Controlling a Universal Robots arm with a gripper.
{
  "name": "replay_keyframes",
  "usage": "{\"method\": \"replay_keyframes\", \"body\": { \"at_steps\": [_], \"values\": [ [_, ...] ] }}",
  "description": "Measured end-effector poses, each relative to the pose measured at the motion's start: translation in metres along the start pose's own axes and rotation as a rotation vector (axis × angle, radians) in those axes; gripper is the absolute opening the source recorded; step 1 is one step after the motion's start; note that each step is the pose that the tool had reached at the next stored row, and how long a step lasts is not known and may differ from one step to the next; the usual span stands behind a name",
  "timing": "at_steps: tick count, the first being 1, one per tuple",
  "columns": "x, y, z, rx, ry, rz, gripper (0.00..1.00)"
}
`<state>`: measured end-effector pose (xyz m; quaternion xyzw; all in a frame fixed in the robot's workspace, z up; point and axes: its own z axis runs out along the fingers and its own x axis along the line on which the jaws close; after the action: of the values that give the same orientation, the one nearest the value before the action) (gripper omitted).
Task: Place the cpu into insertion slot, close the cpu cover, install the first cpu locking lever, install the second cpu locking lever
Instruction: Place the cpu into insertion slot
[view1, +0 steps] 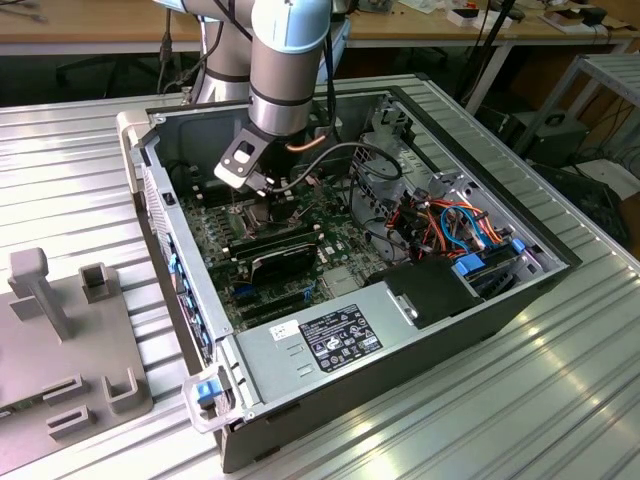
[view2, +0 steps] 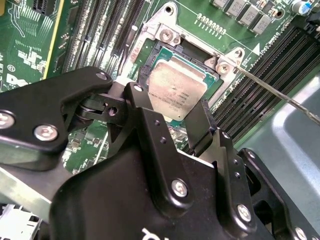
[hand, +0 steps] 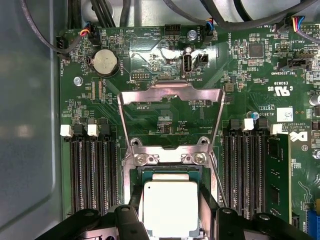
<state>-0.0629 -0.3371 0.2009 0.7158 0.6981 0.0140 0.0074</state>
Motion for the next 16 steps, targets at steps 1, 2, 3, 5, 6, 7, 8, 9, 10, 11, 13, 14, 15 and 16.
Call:
{"method": "replay_keyframes", "body": {
  "at_steps": [1, 2, 3, 5, 6, 7, 8, 9, 10, 11, 13, 14, 15, 16],
  "values": [
    [0.0, 0.0, 0.0, 0.0001, 0.0001, -0.002, 0.54],
    [0.0, 0.0, 0.0001, 0.0001, 0.0001, -0.004, 0.54],
    [0.0, 0.0, 0.0001, 0.0001, 0.0001, -0.004, 0.54],
    [0.0, 0.0, 0.0003, 0.0001, 0.0002, -0.004, 0.54],
    [0.0, 0.0, 0.0004, 0.0001, 0.0002, -0.004, 0.54],
    [0.0, 0.0, 0.0006, 0.0, 0.0002, -0.005, 0.54],
    [0.0, 0.0001, 0.0007, 0.0002, 0.0001, -0.005, 0.54],
    [0.0, 0.0002, 0.0008, 0.0002, 0.0001, -0.007, 0.54],
    [0.0, 0.0003, 0.0009, 0.0001, 0.0003, -0.009, 0.54],
    [0.0, 0.0004, 0.0009, 0.0001, 0.0003, -0.01, 0.54],
    [0.0, 0.0006, 0.001, 0.0001, 0.0003, -0.011, 0.54],
    [0.0, 0.0007, 0.001, 0.0001, 0.0003, -0.012, 0.54],
    [0.0, 0.0007, 0.001, 0.0001, 0.0003, -0.013, 0.54],
    [0.0, 0.0008, 0.001, 0.0001, 0.0003, -0.014, 0.54]
  ]
}}
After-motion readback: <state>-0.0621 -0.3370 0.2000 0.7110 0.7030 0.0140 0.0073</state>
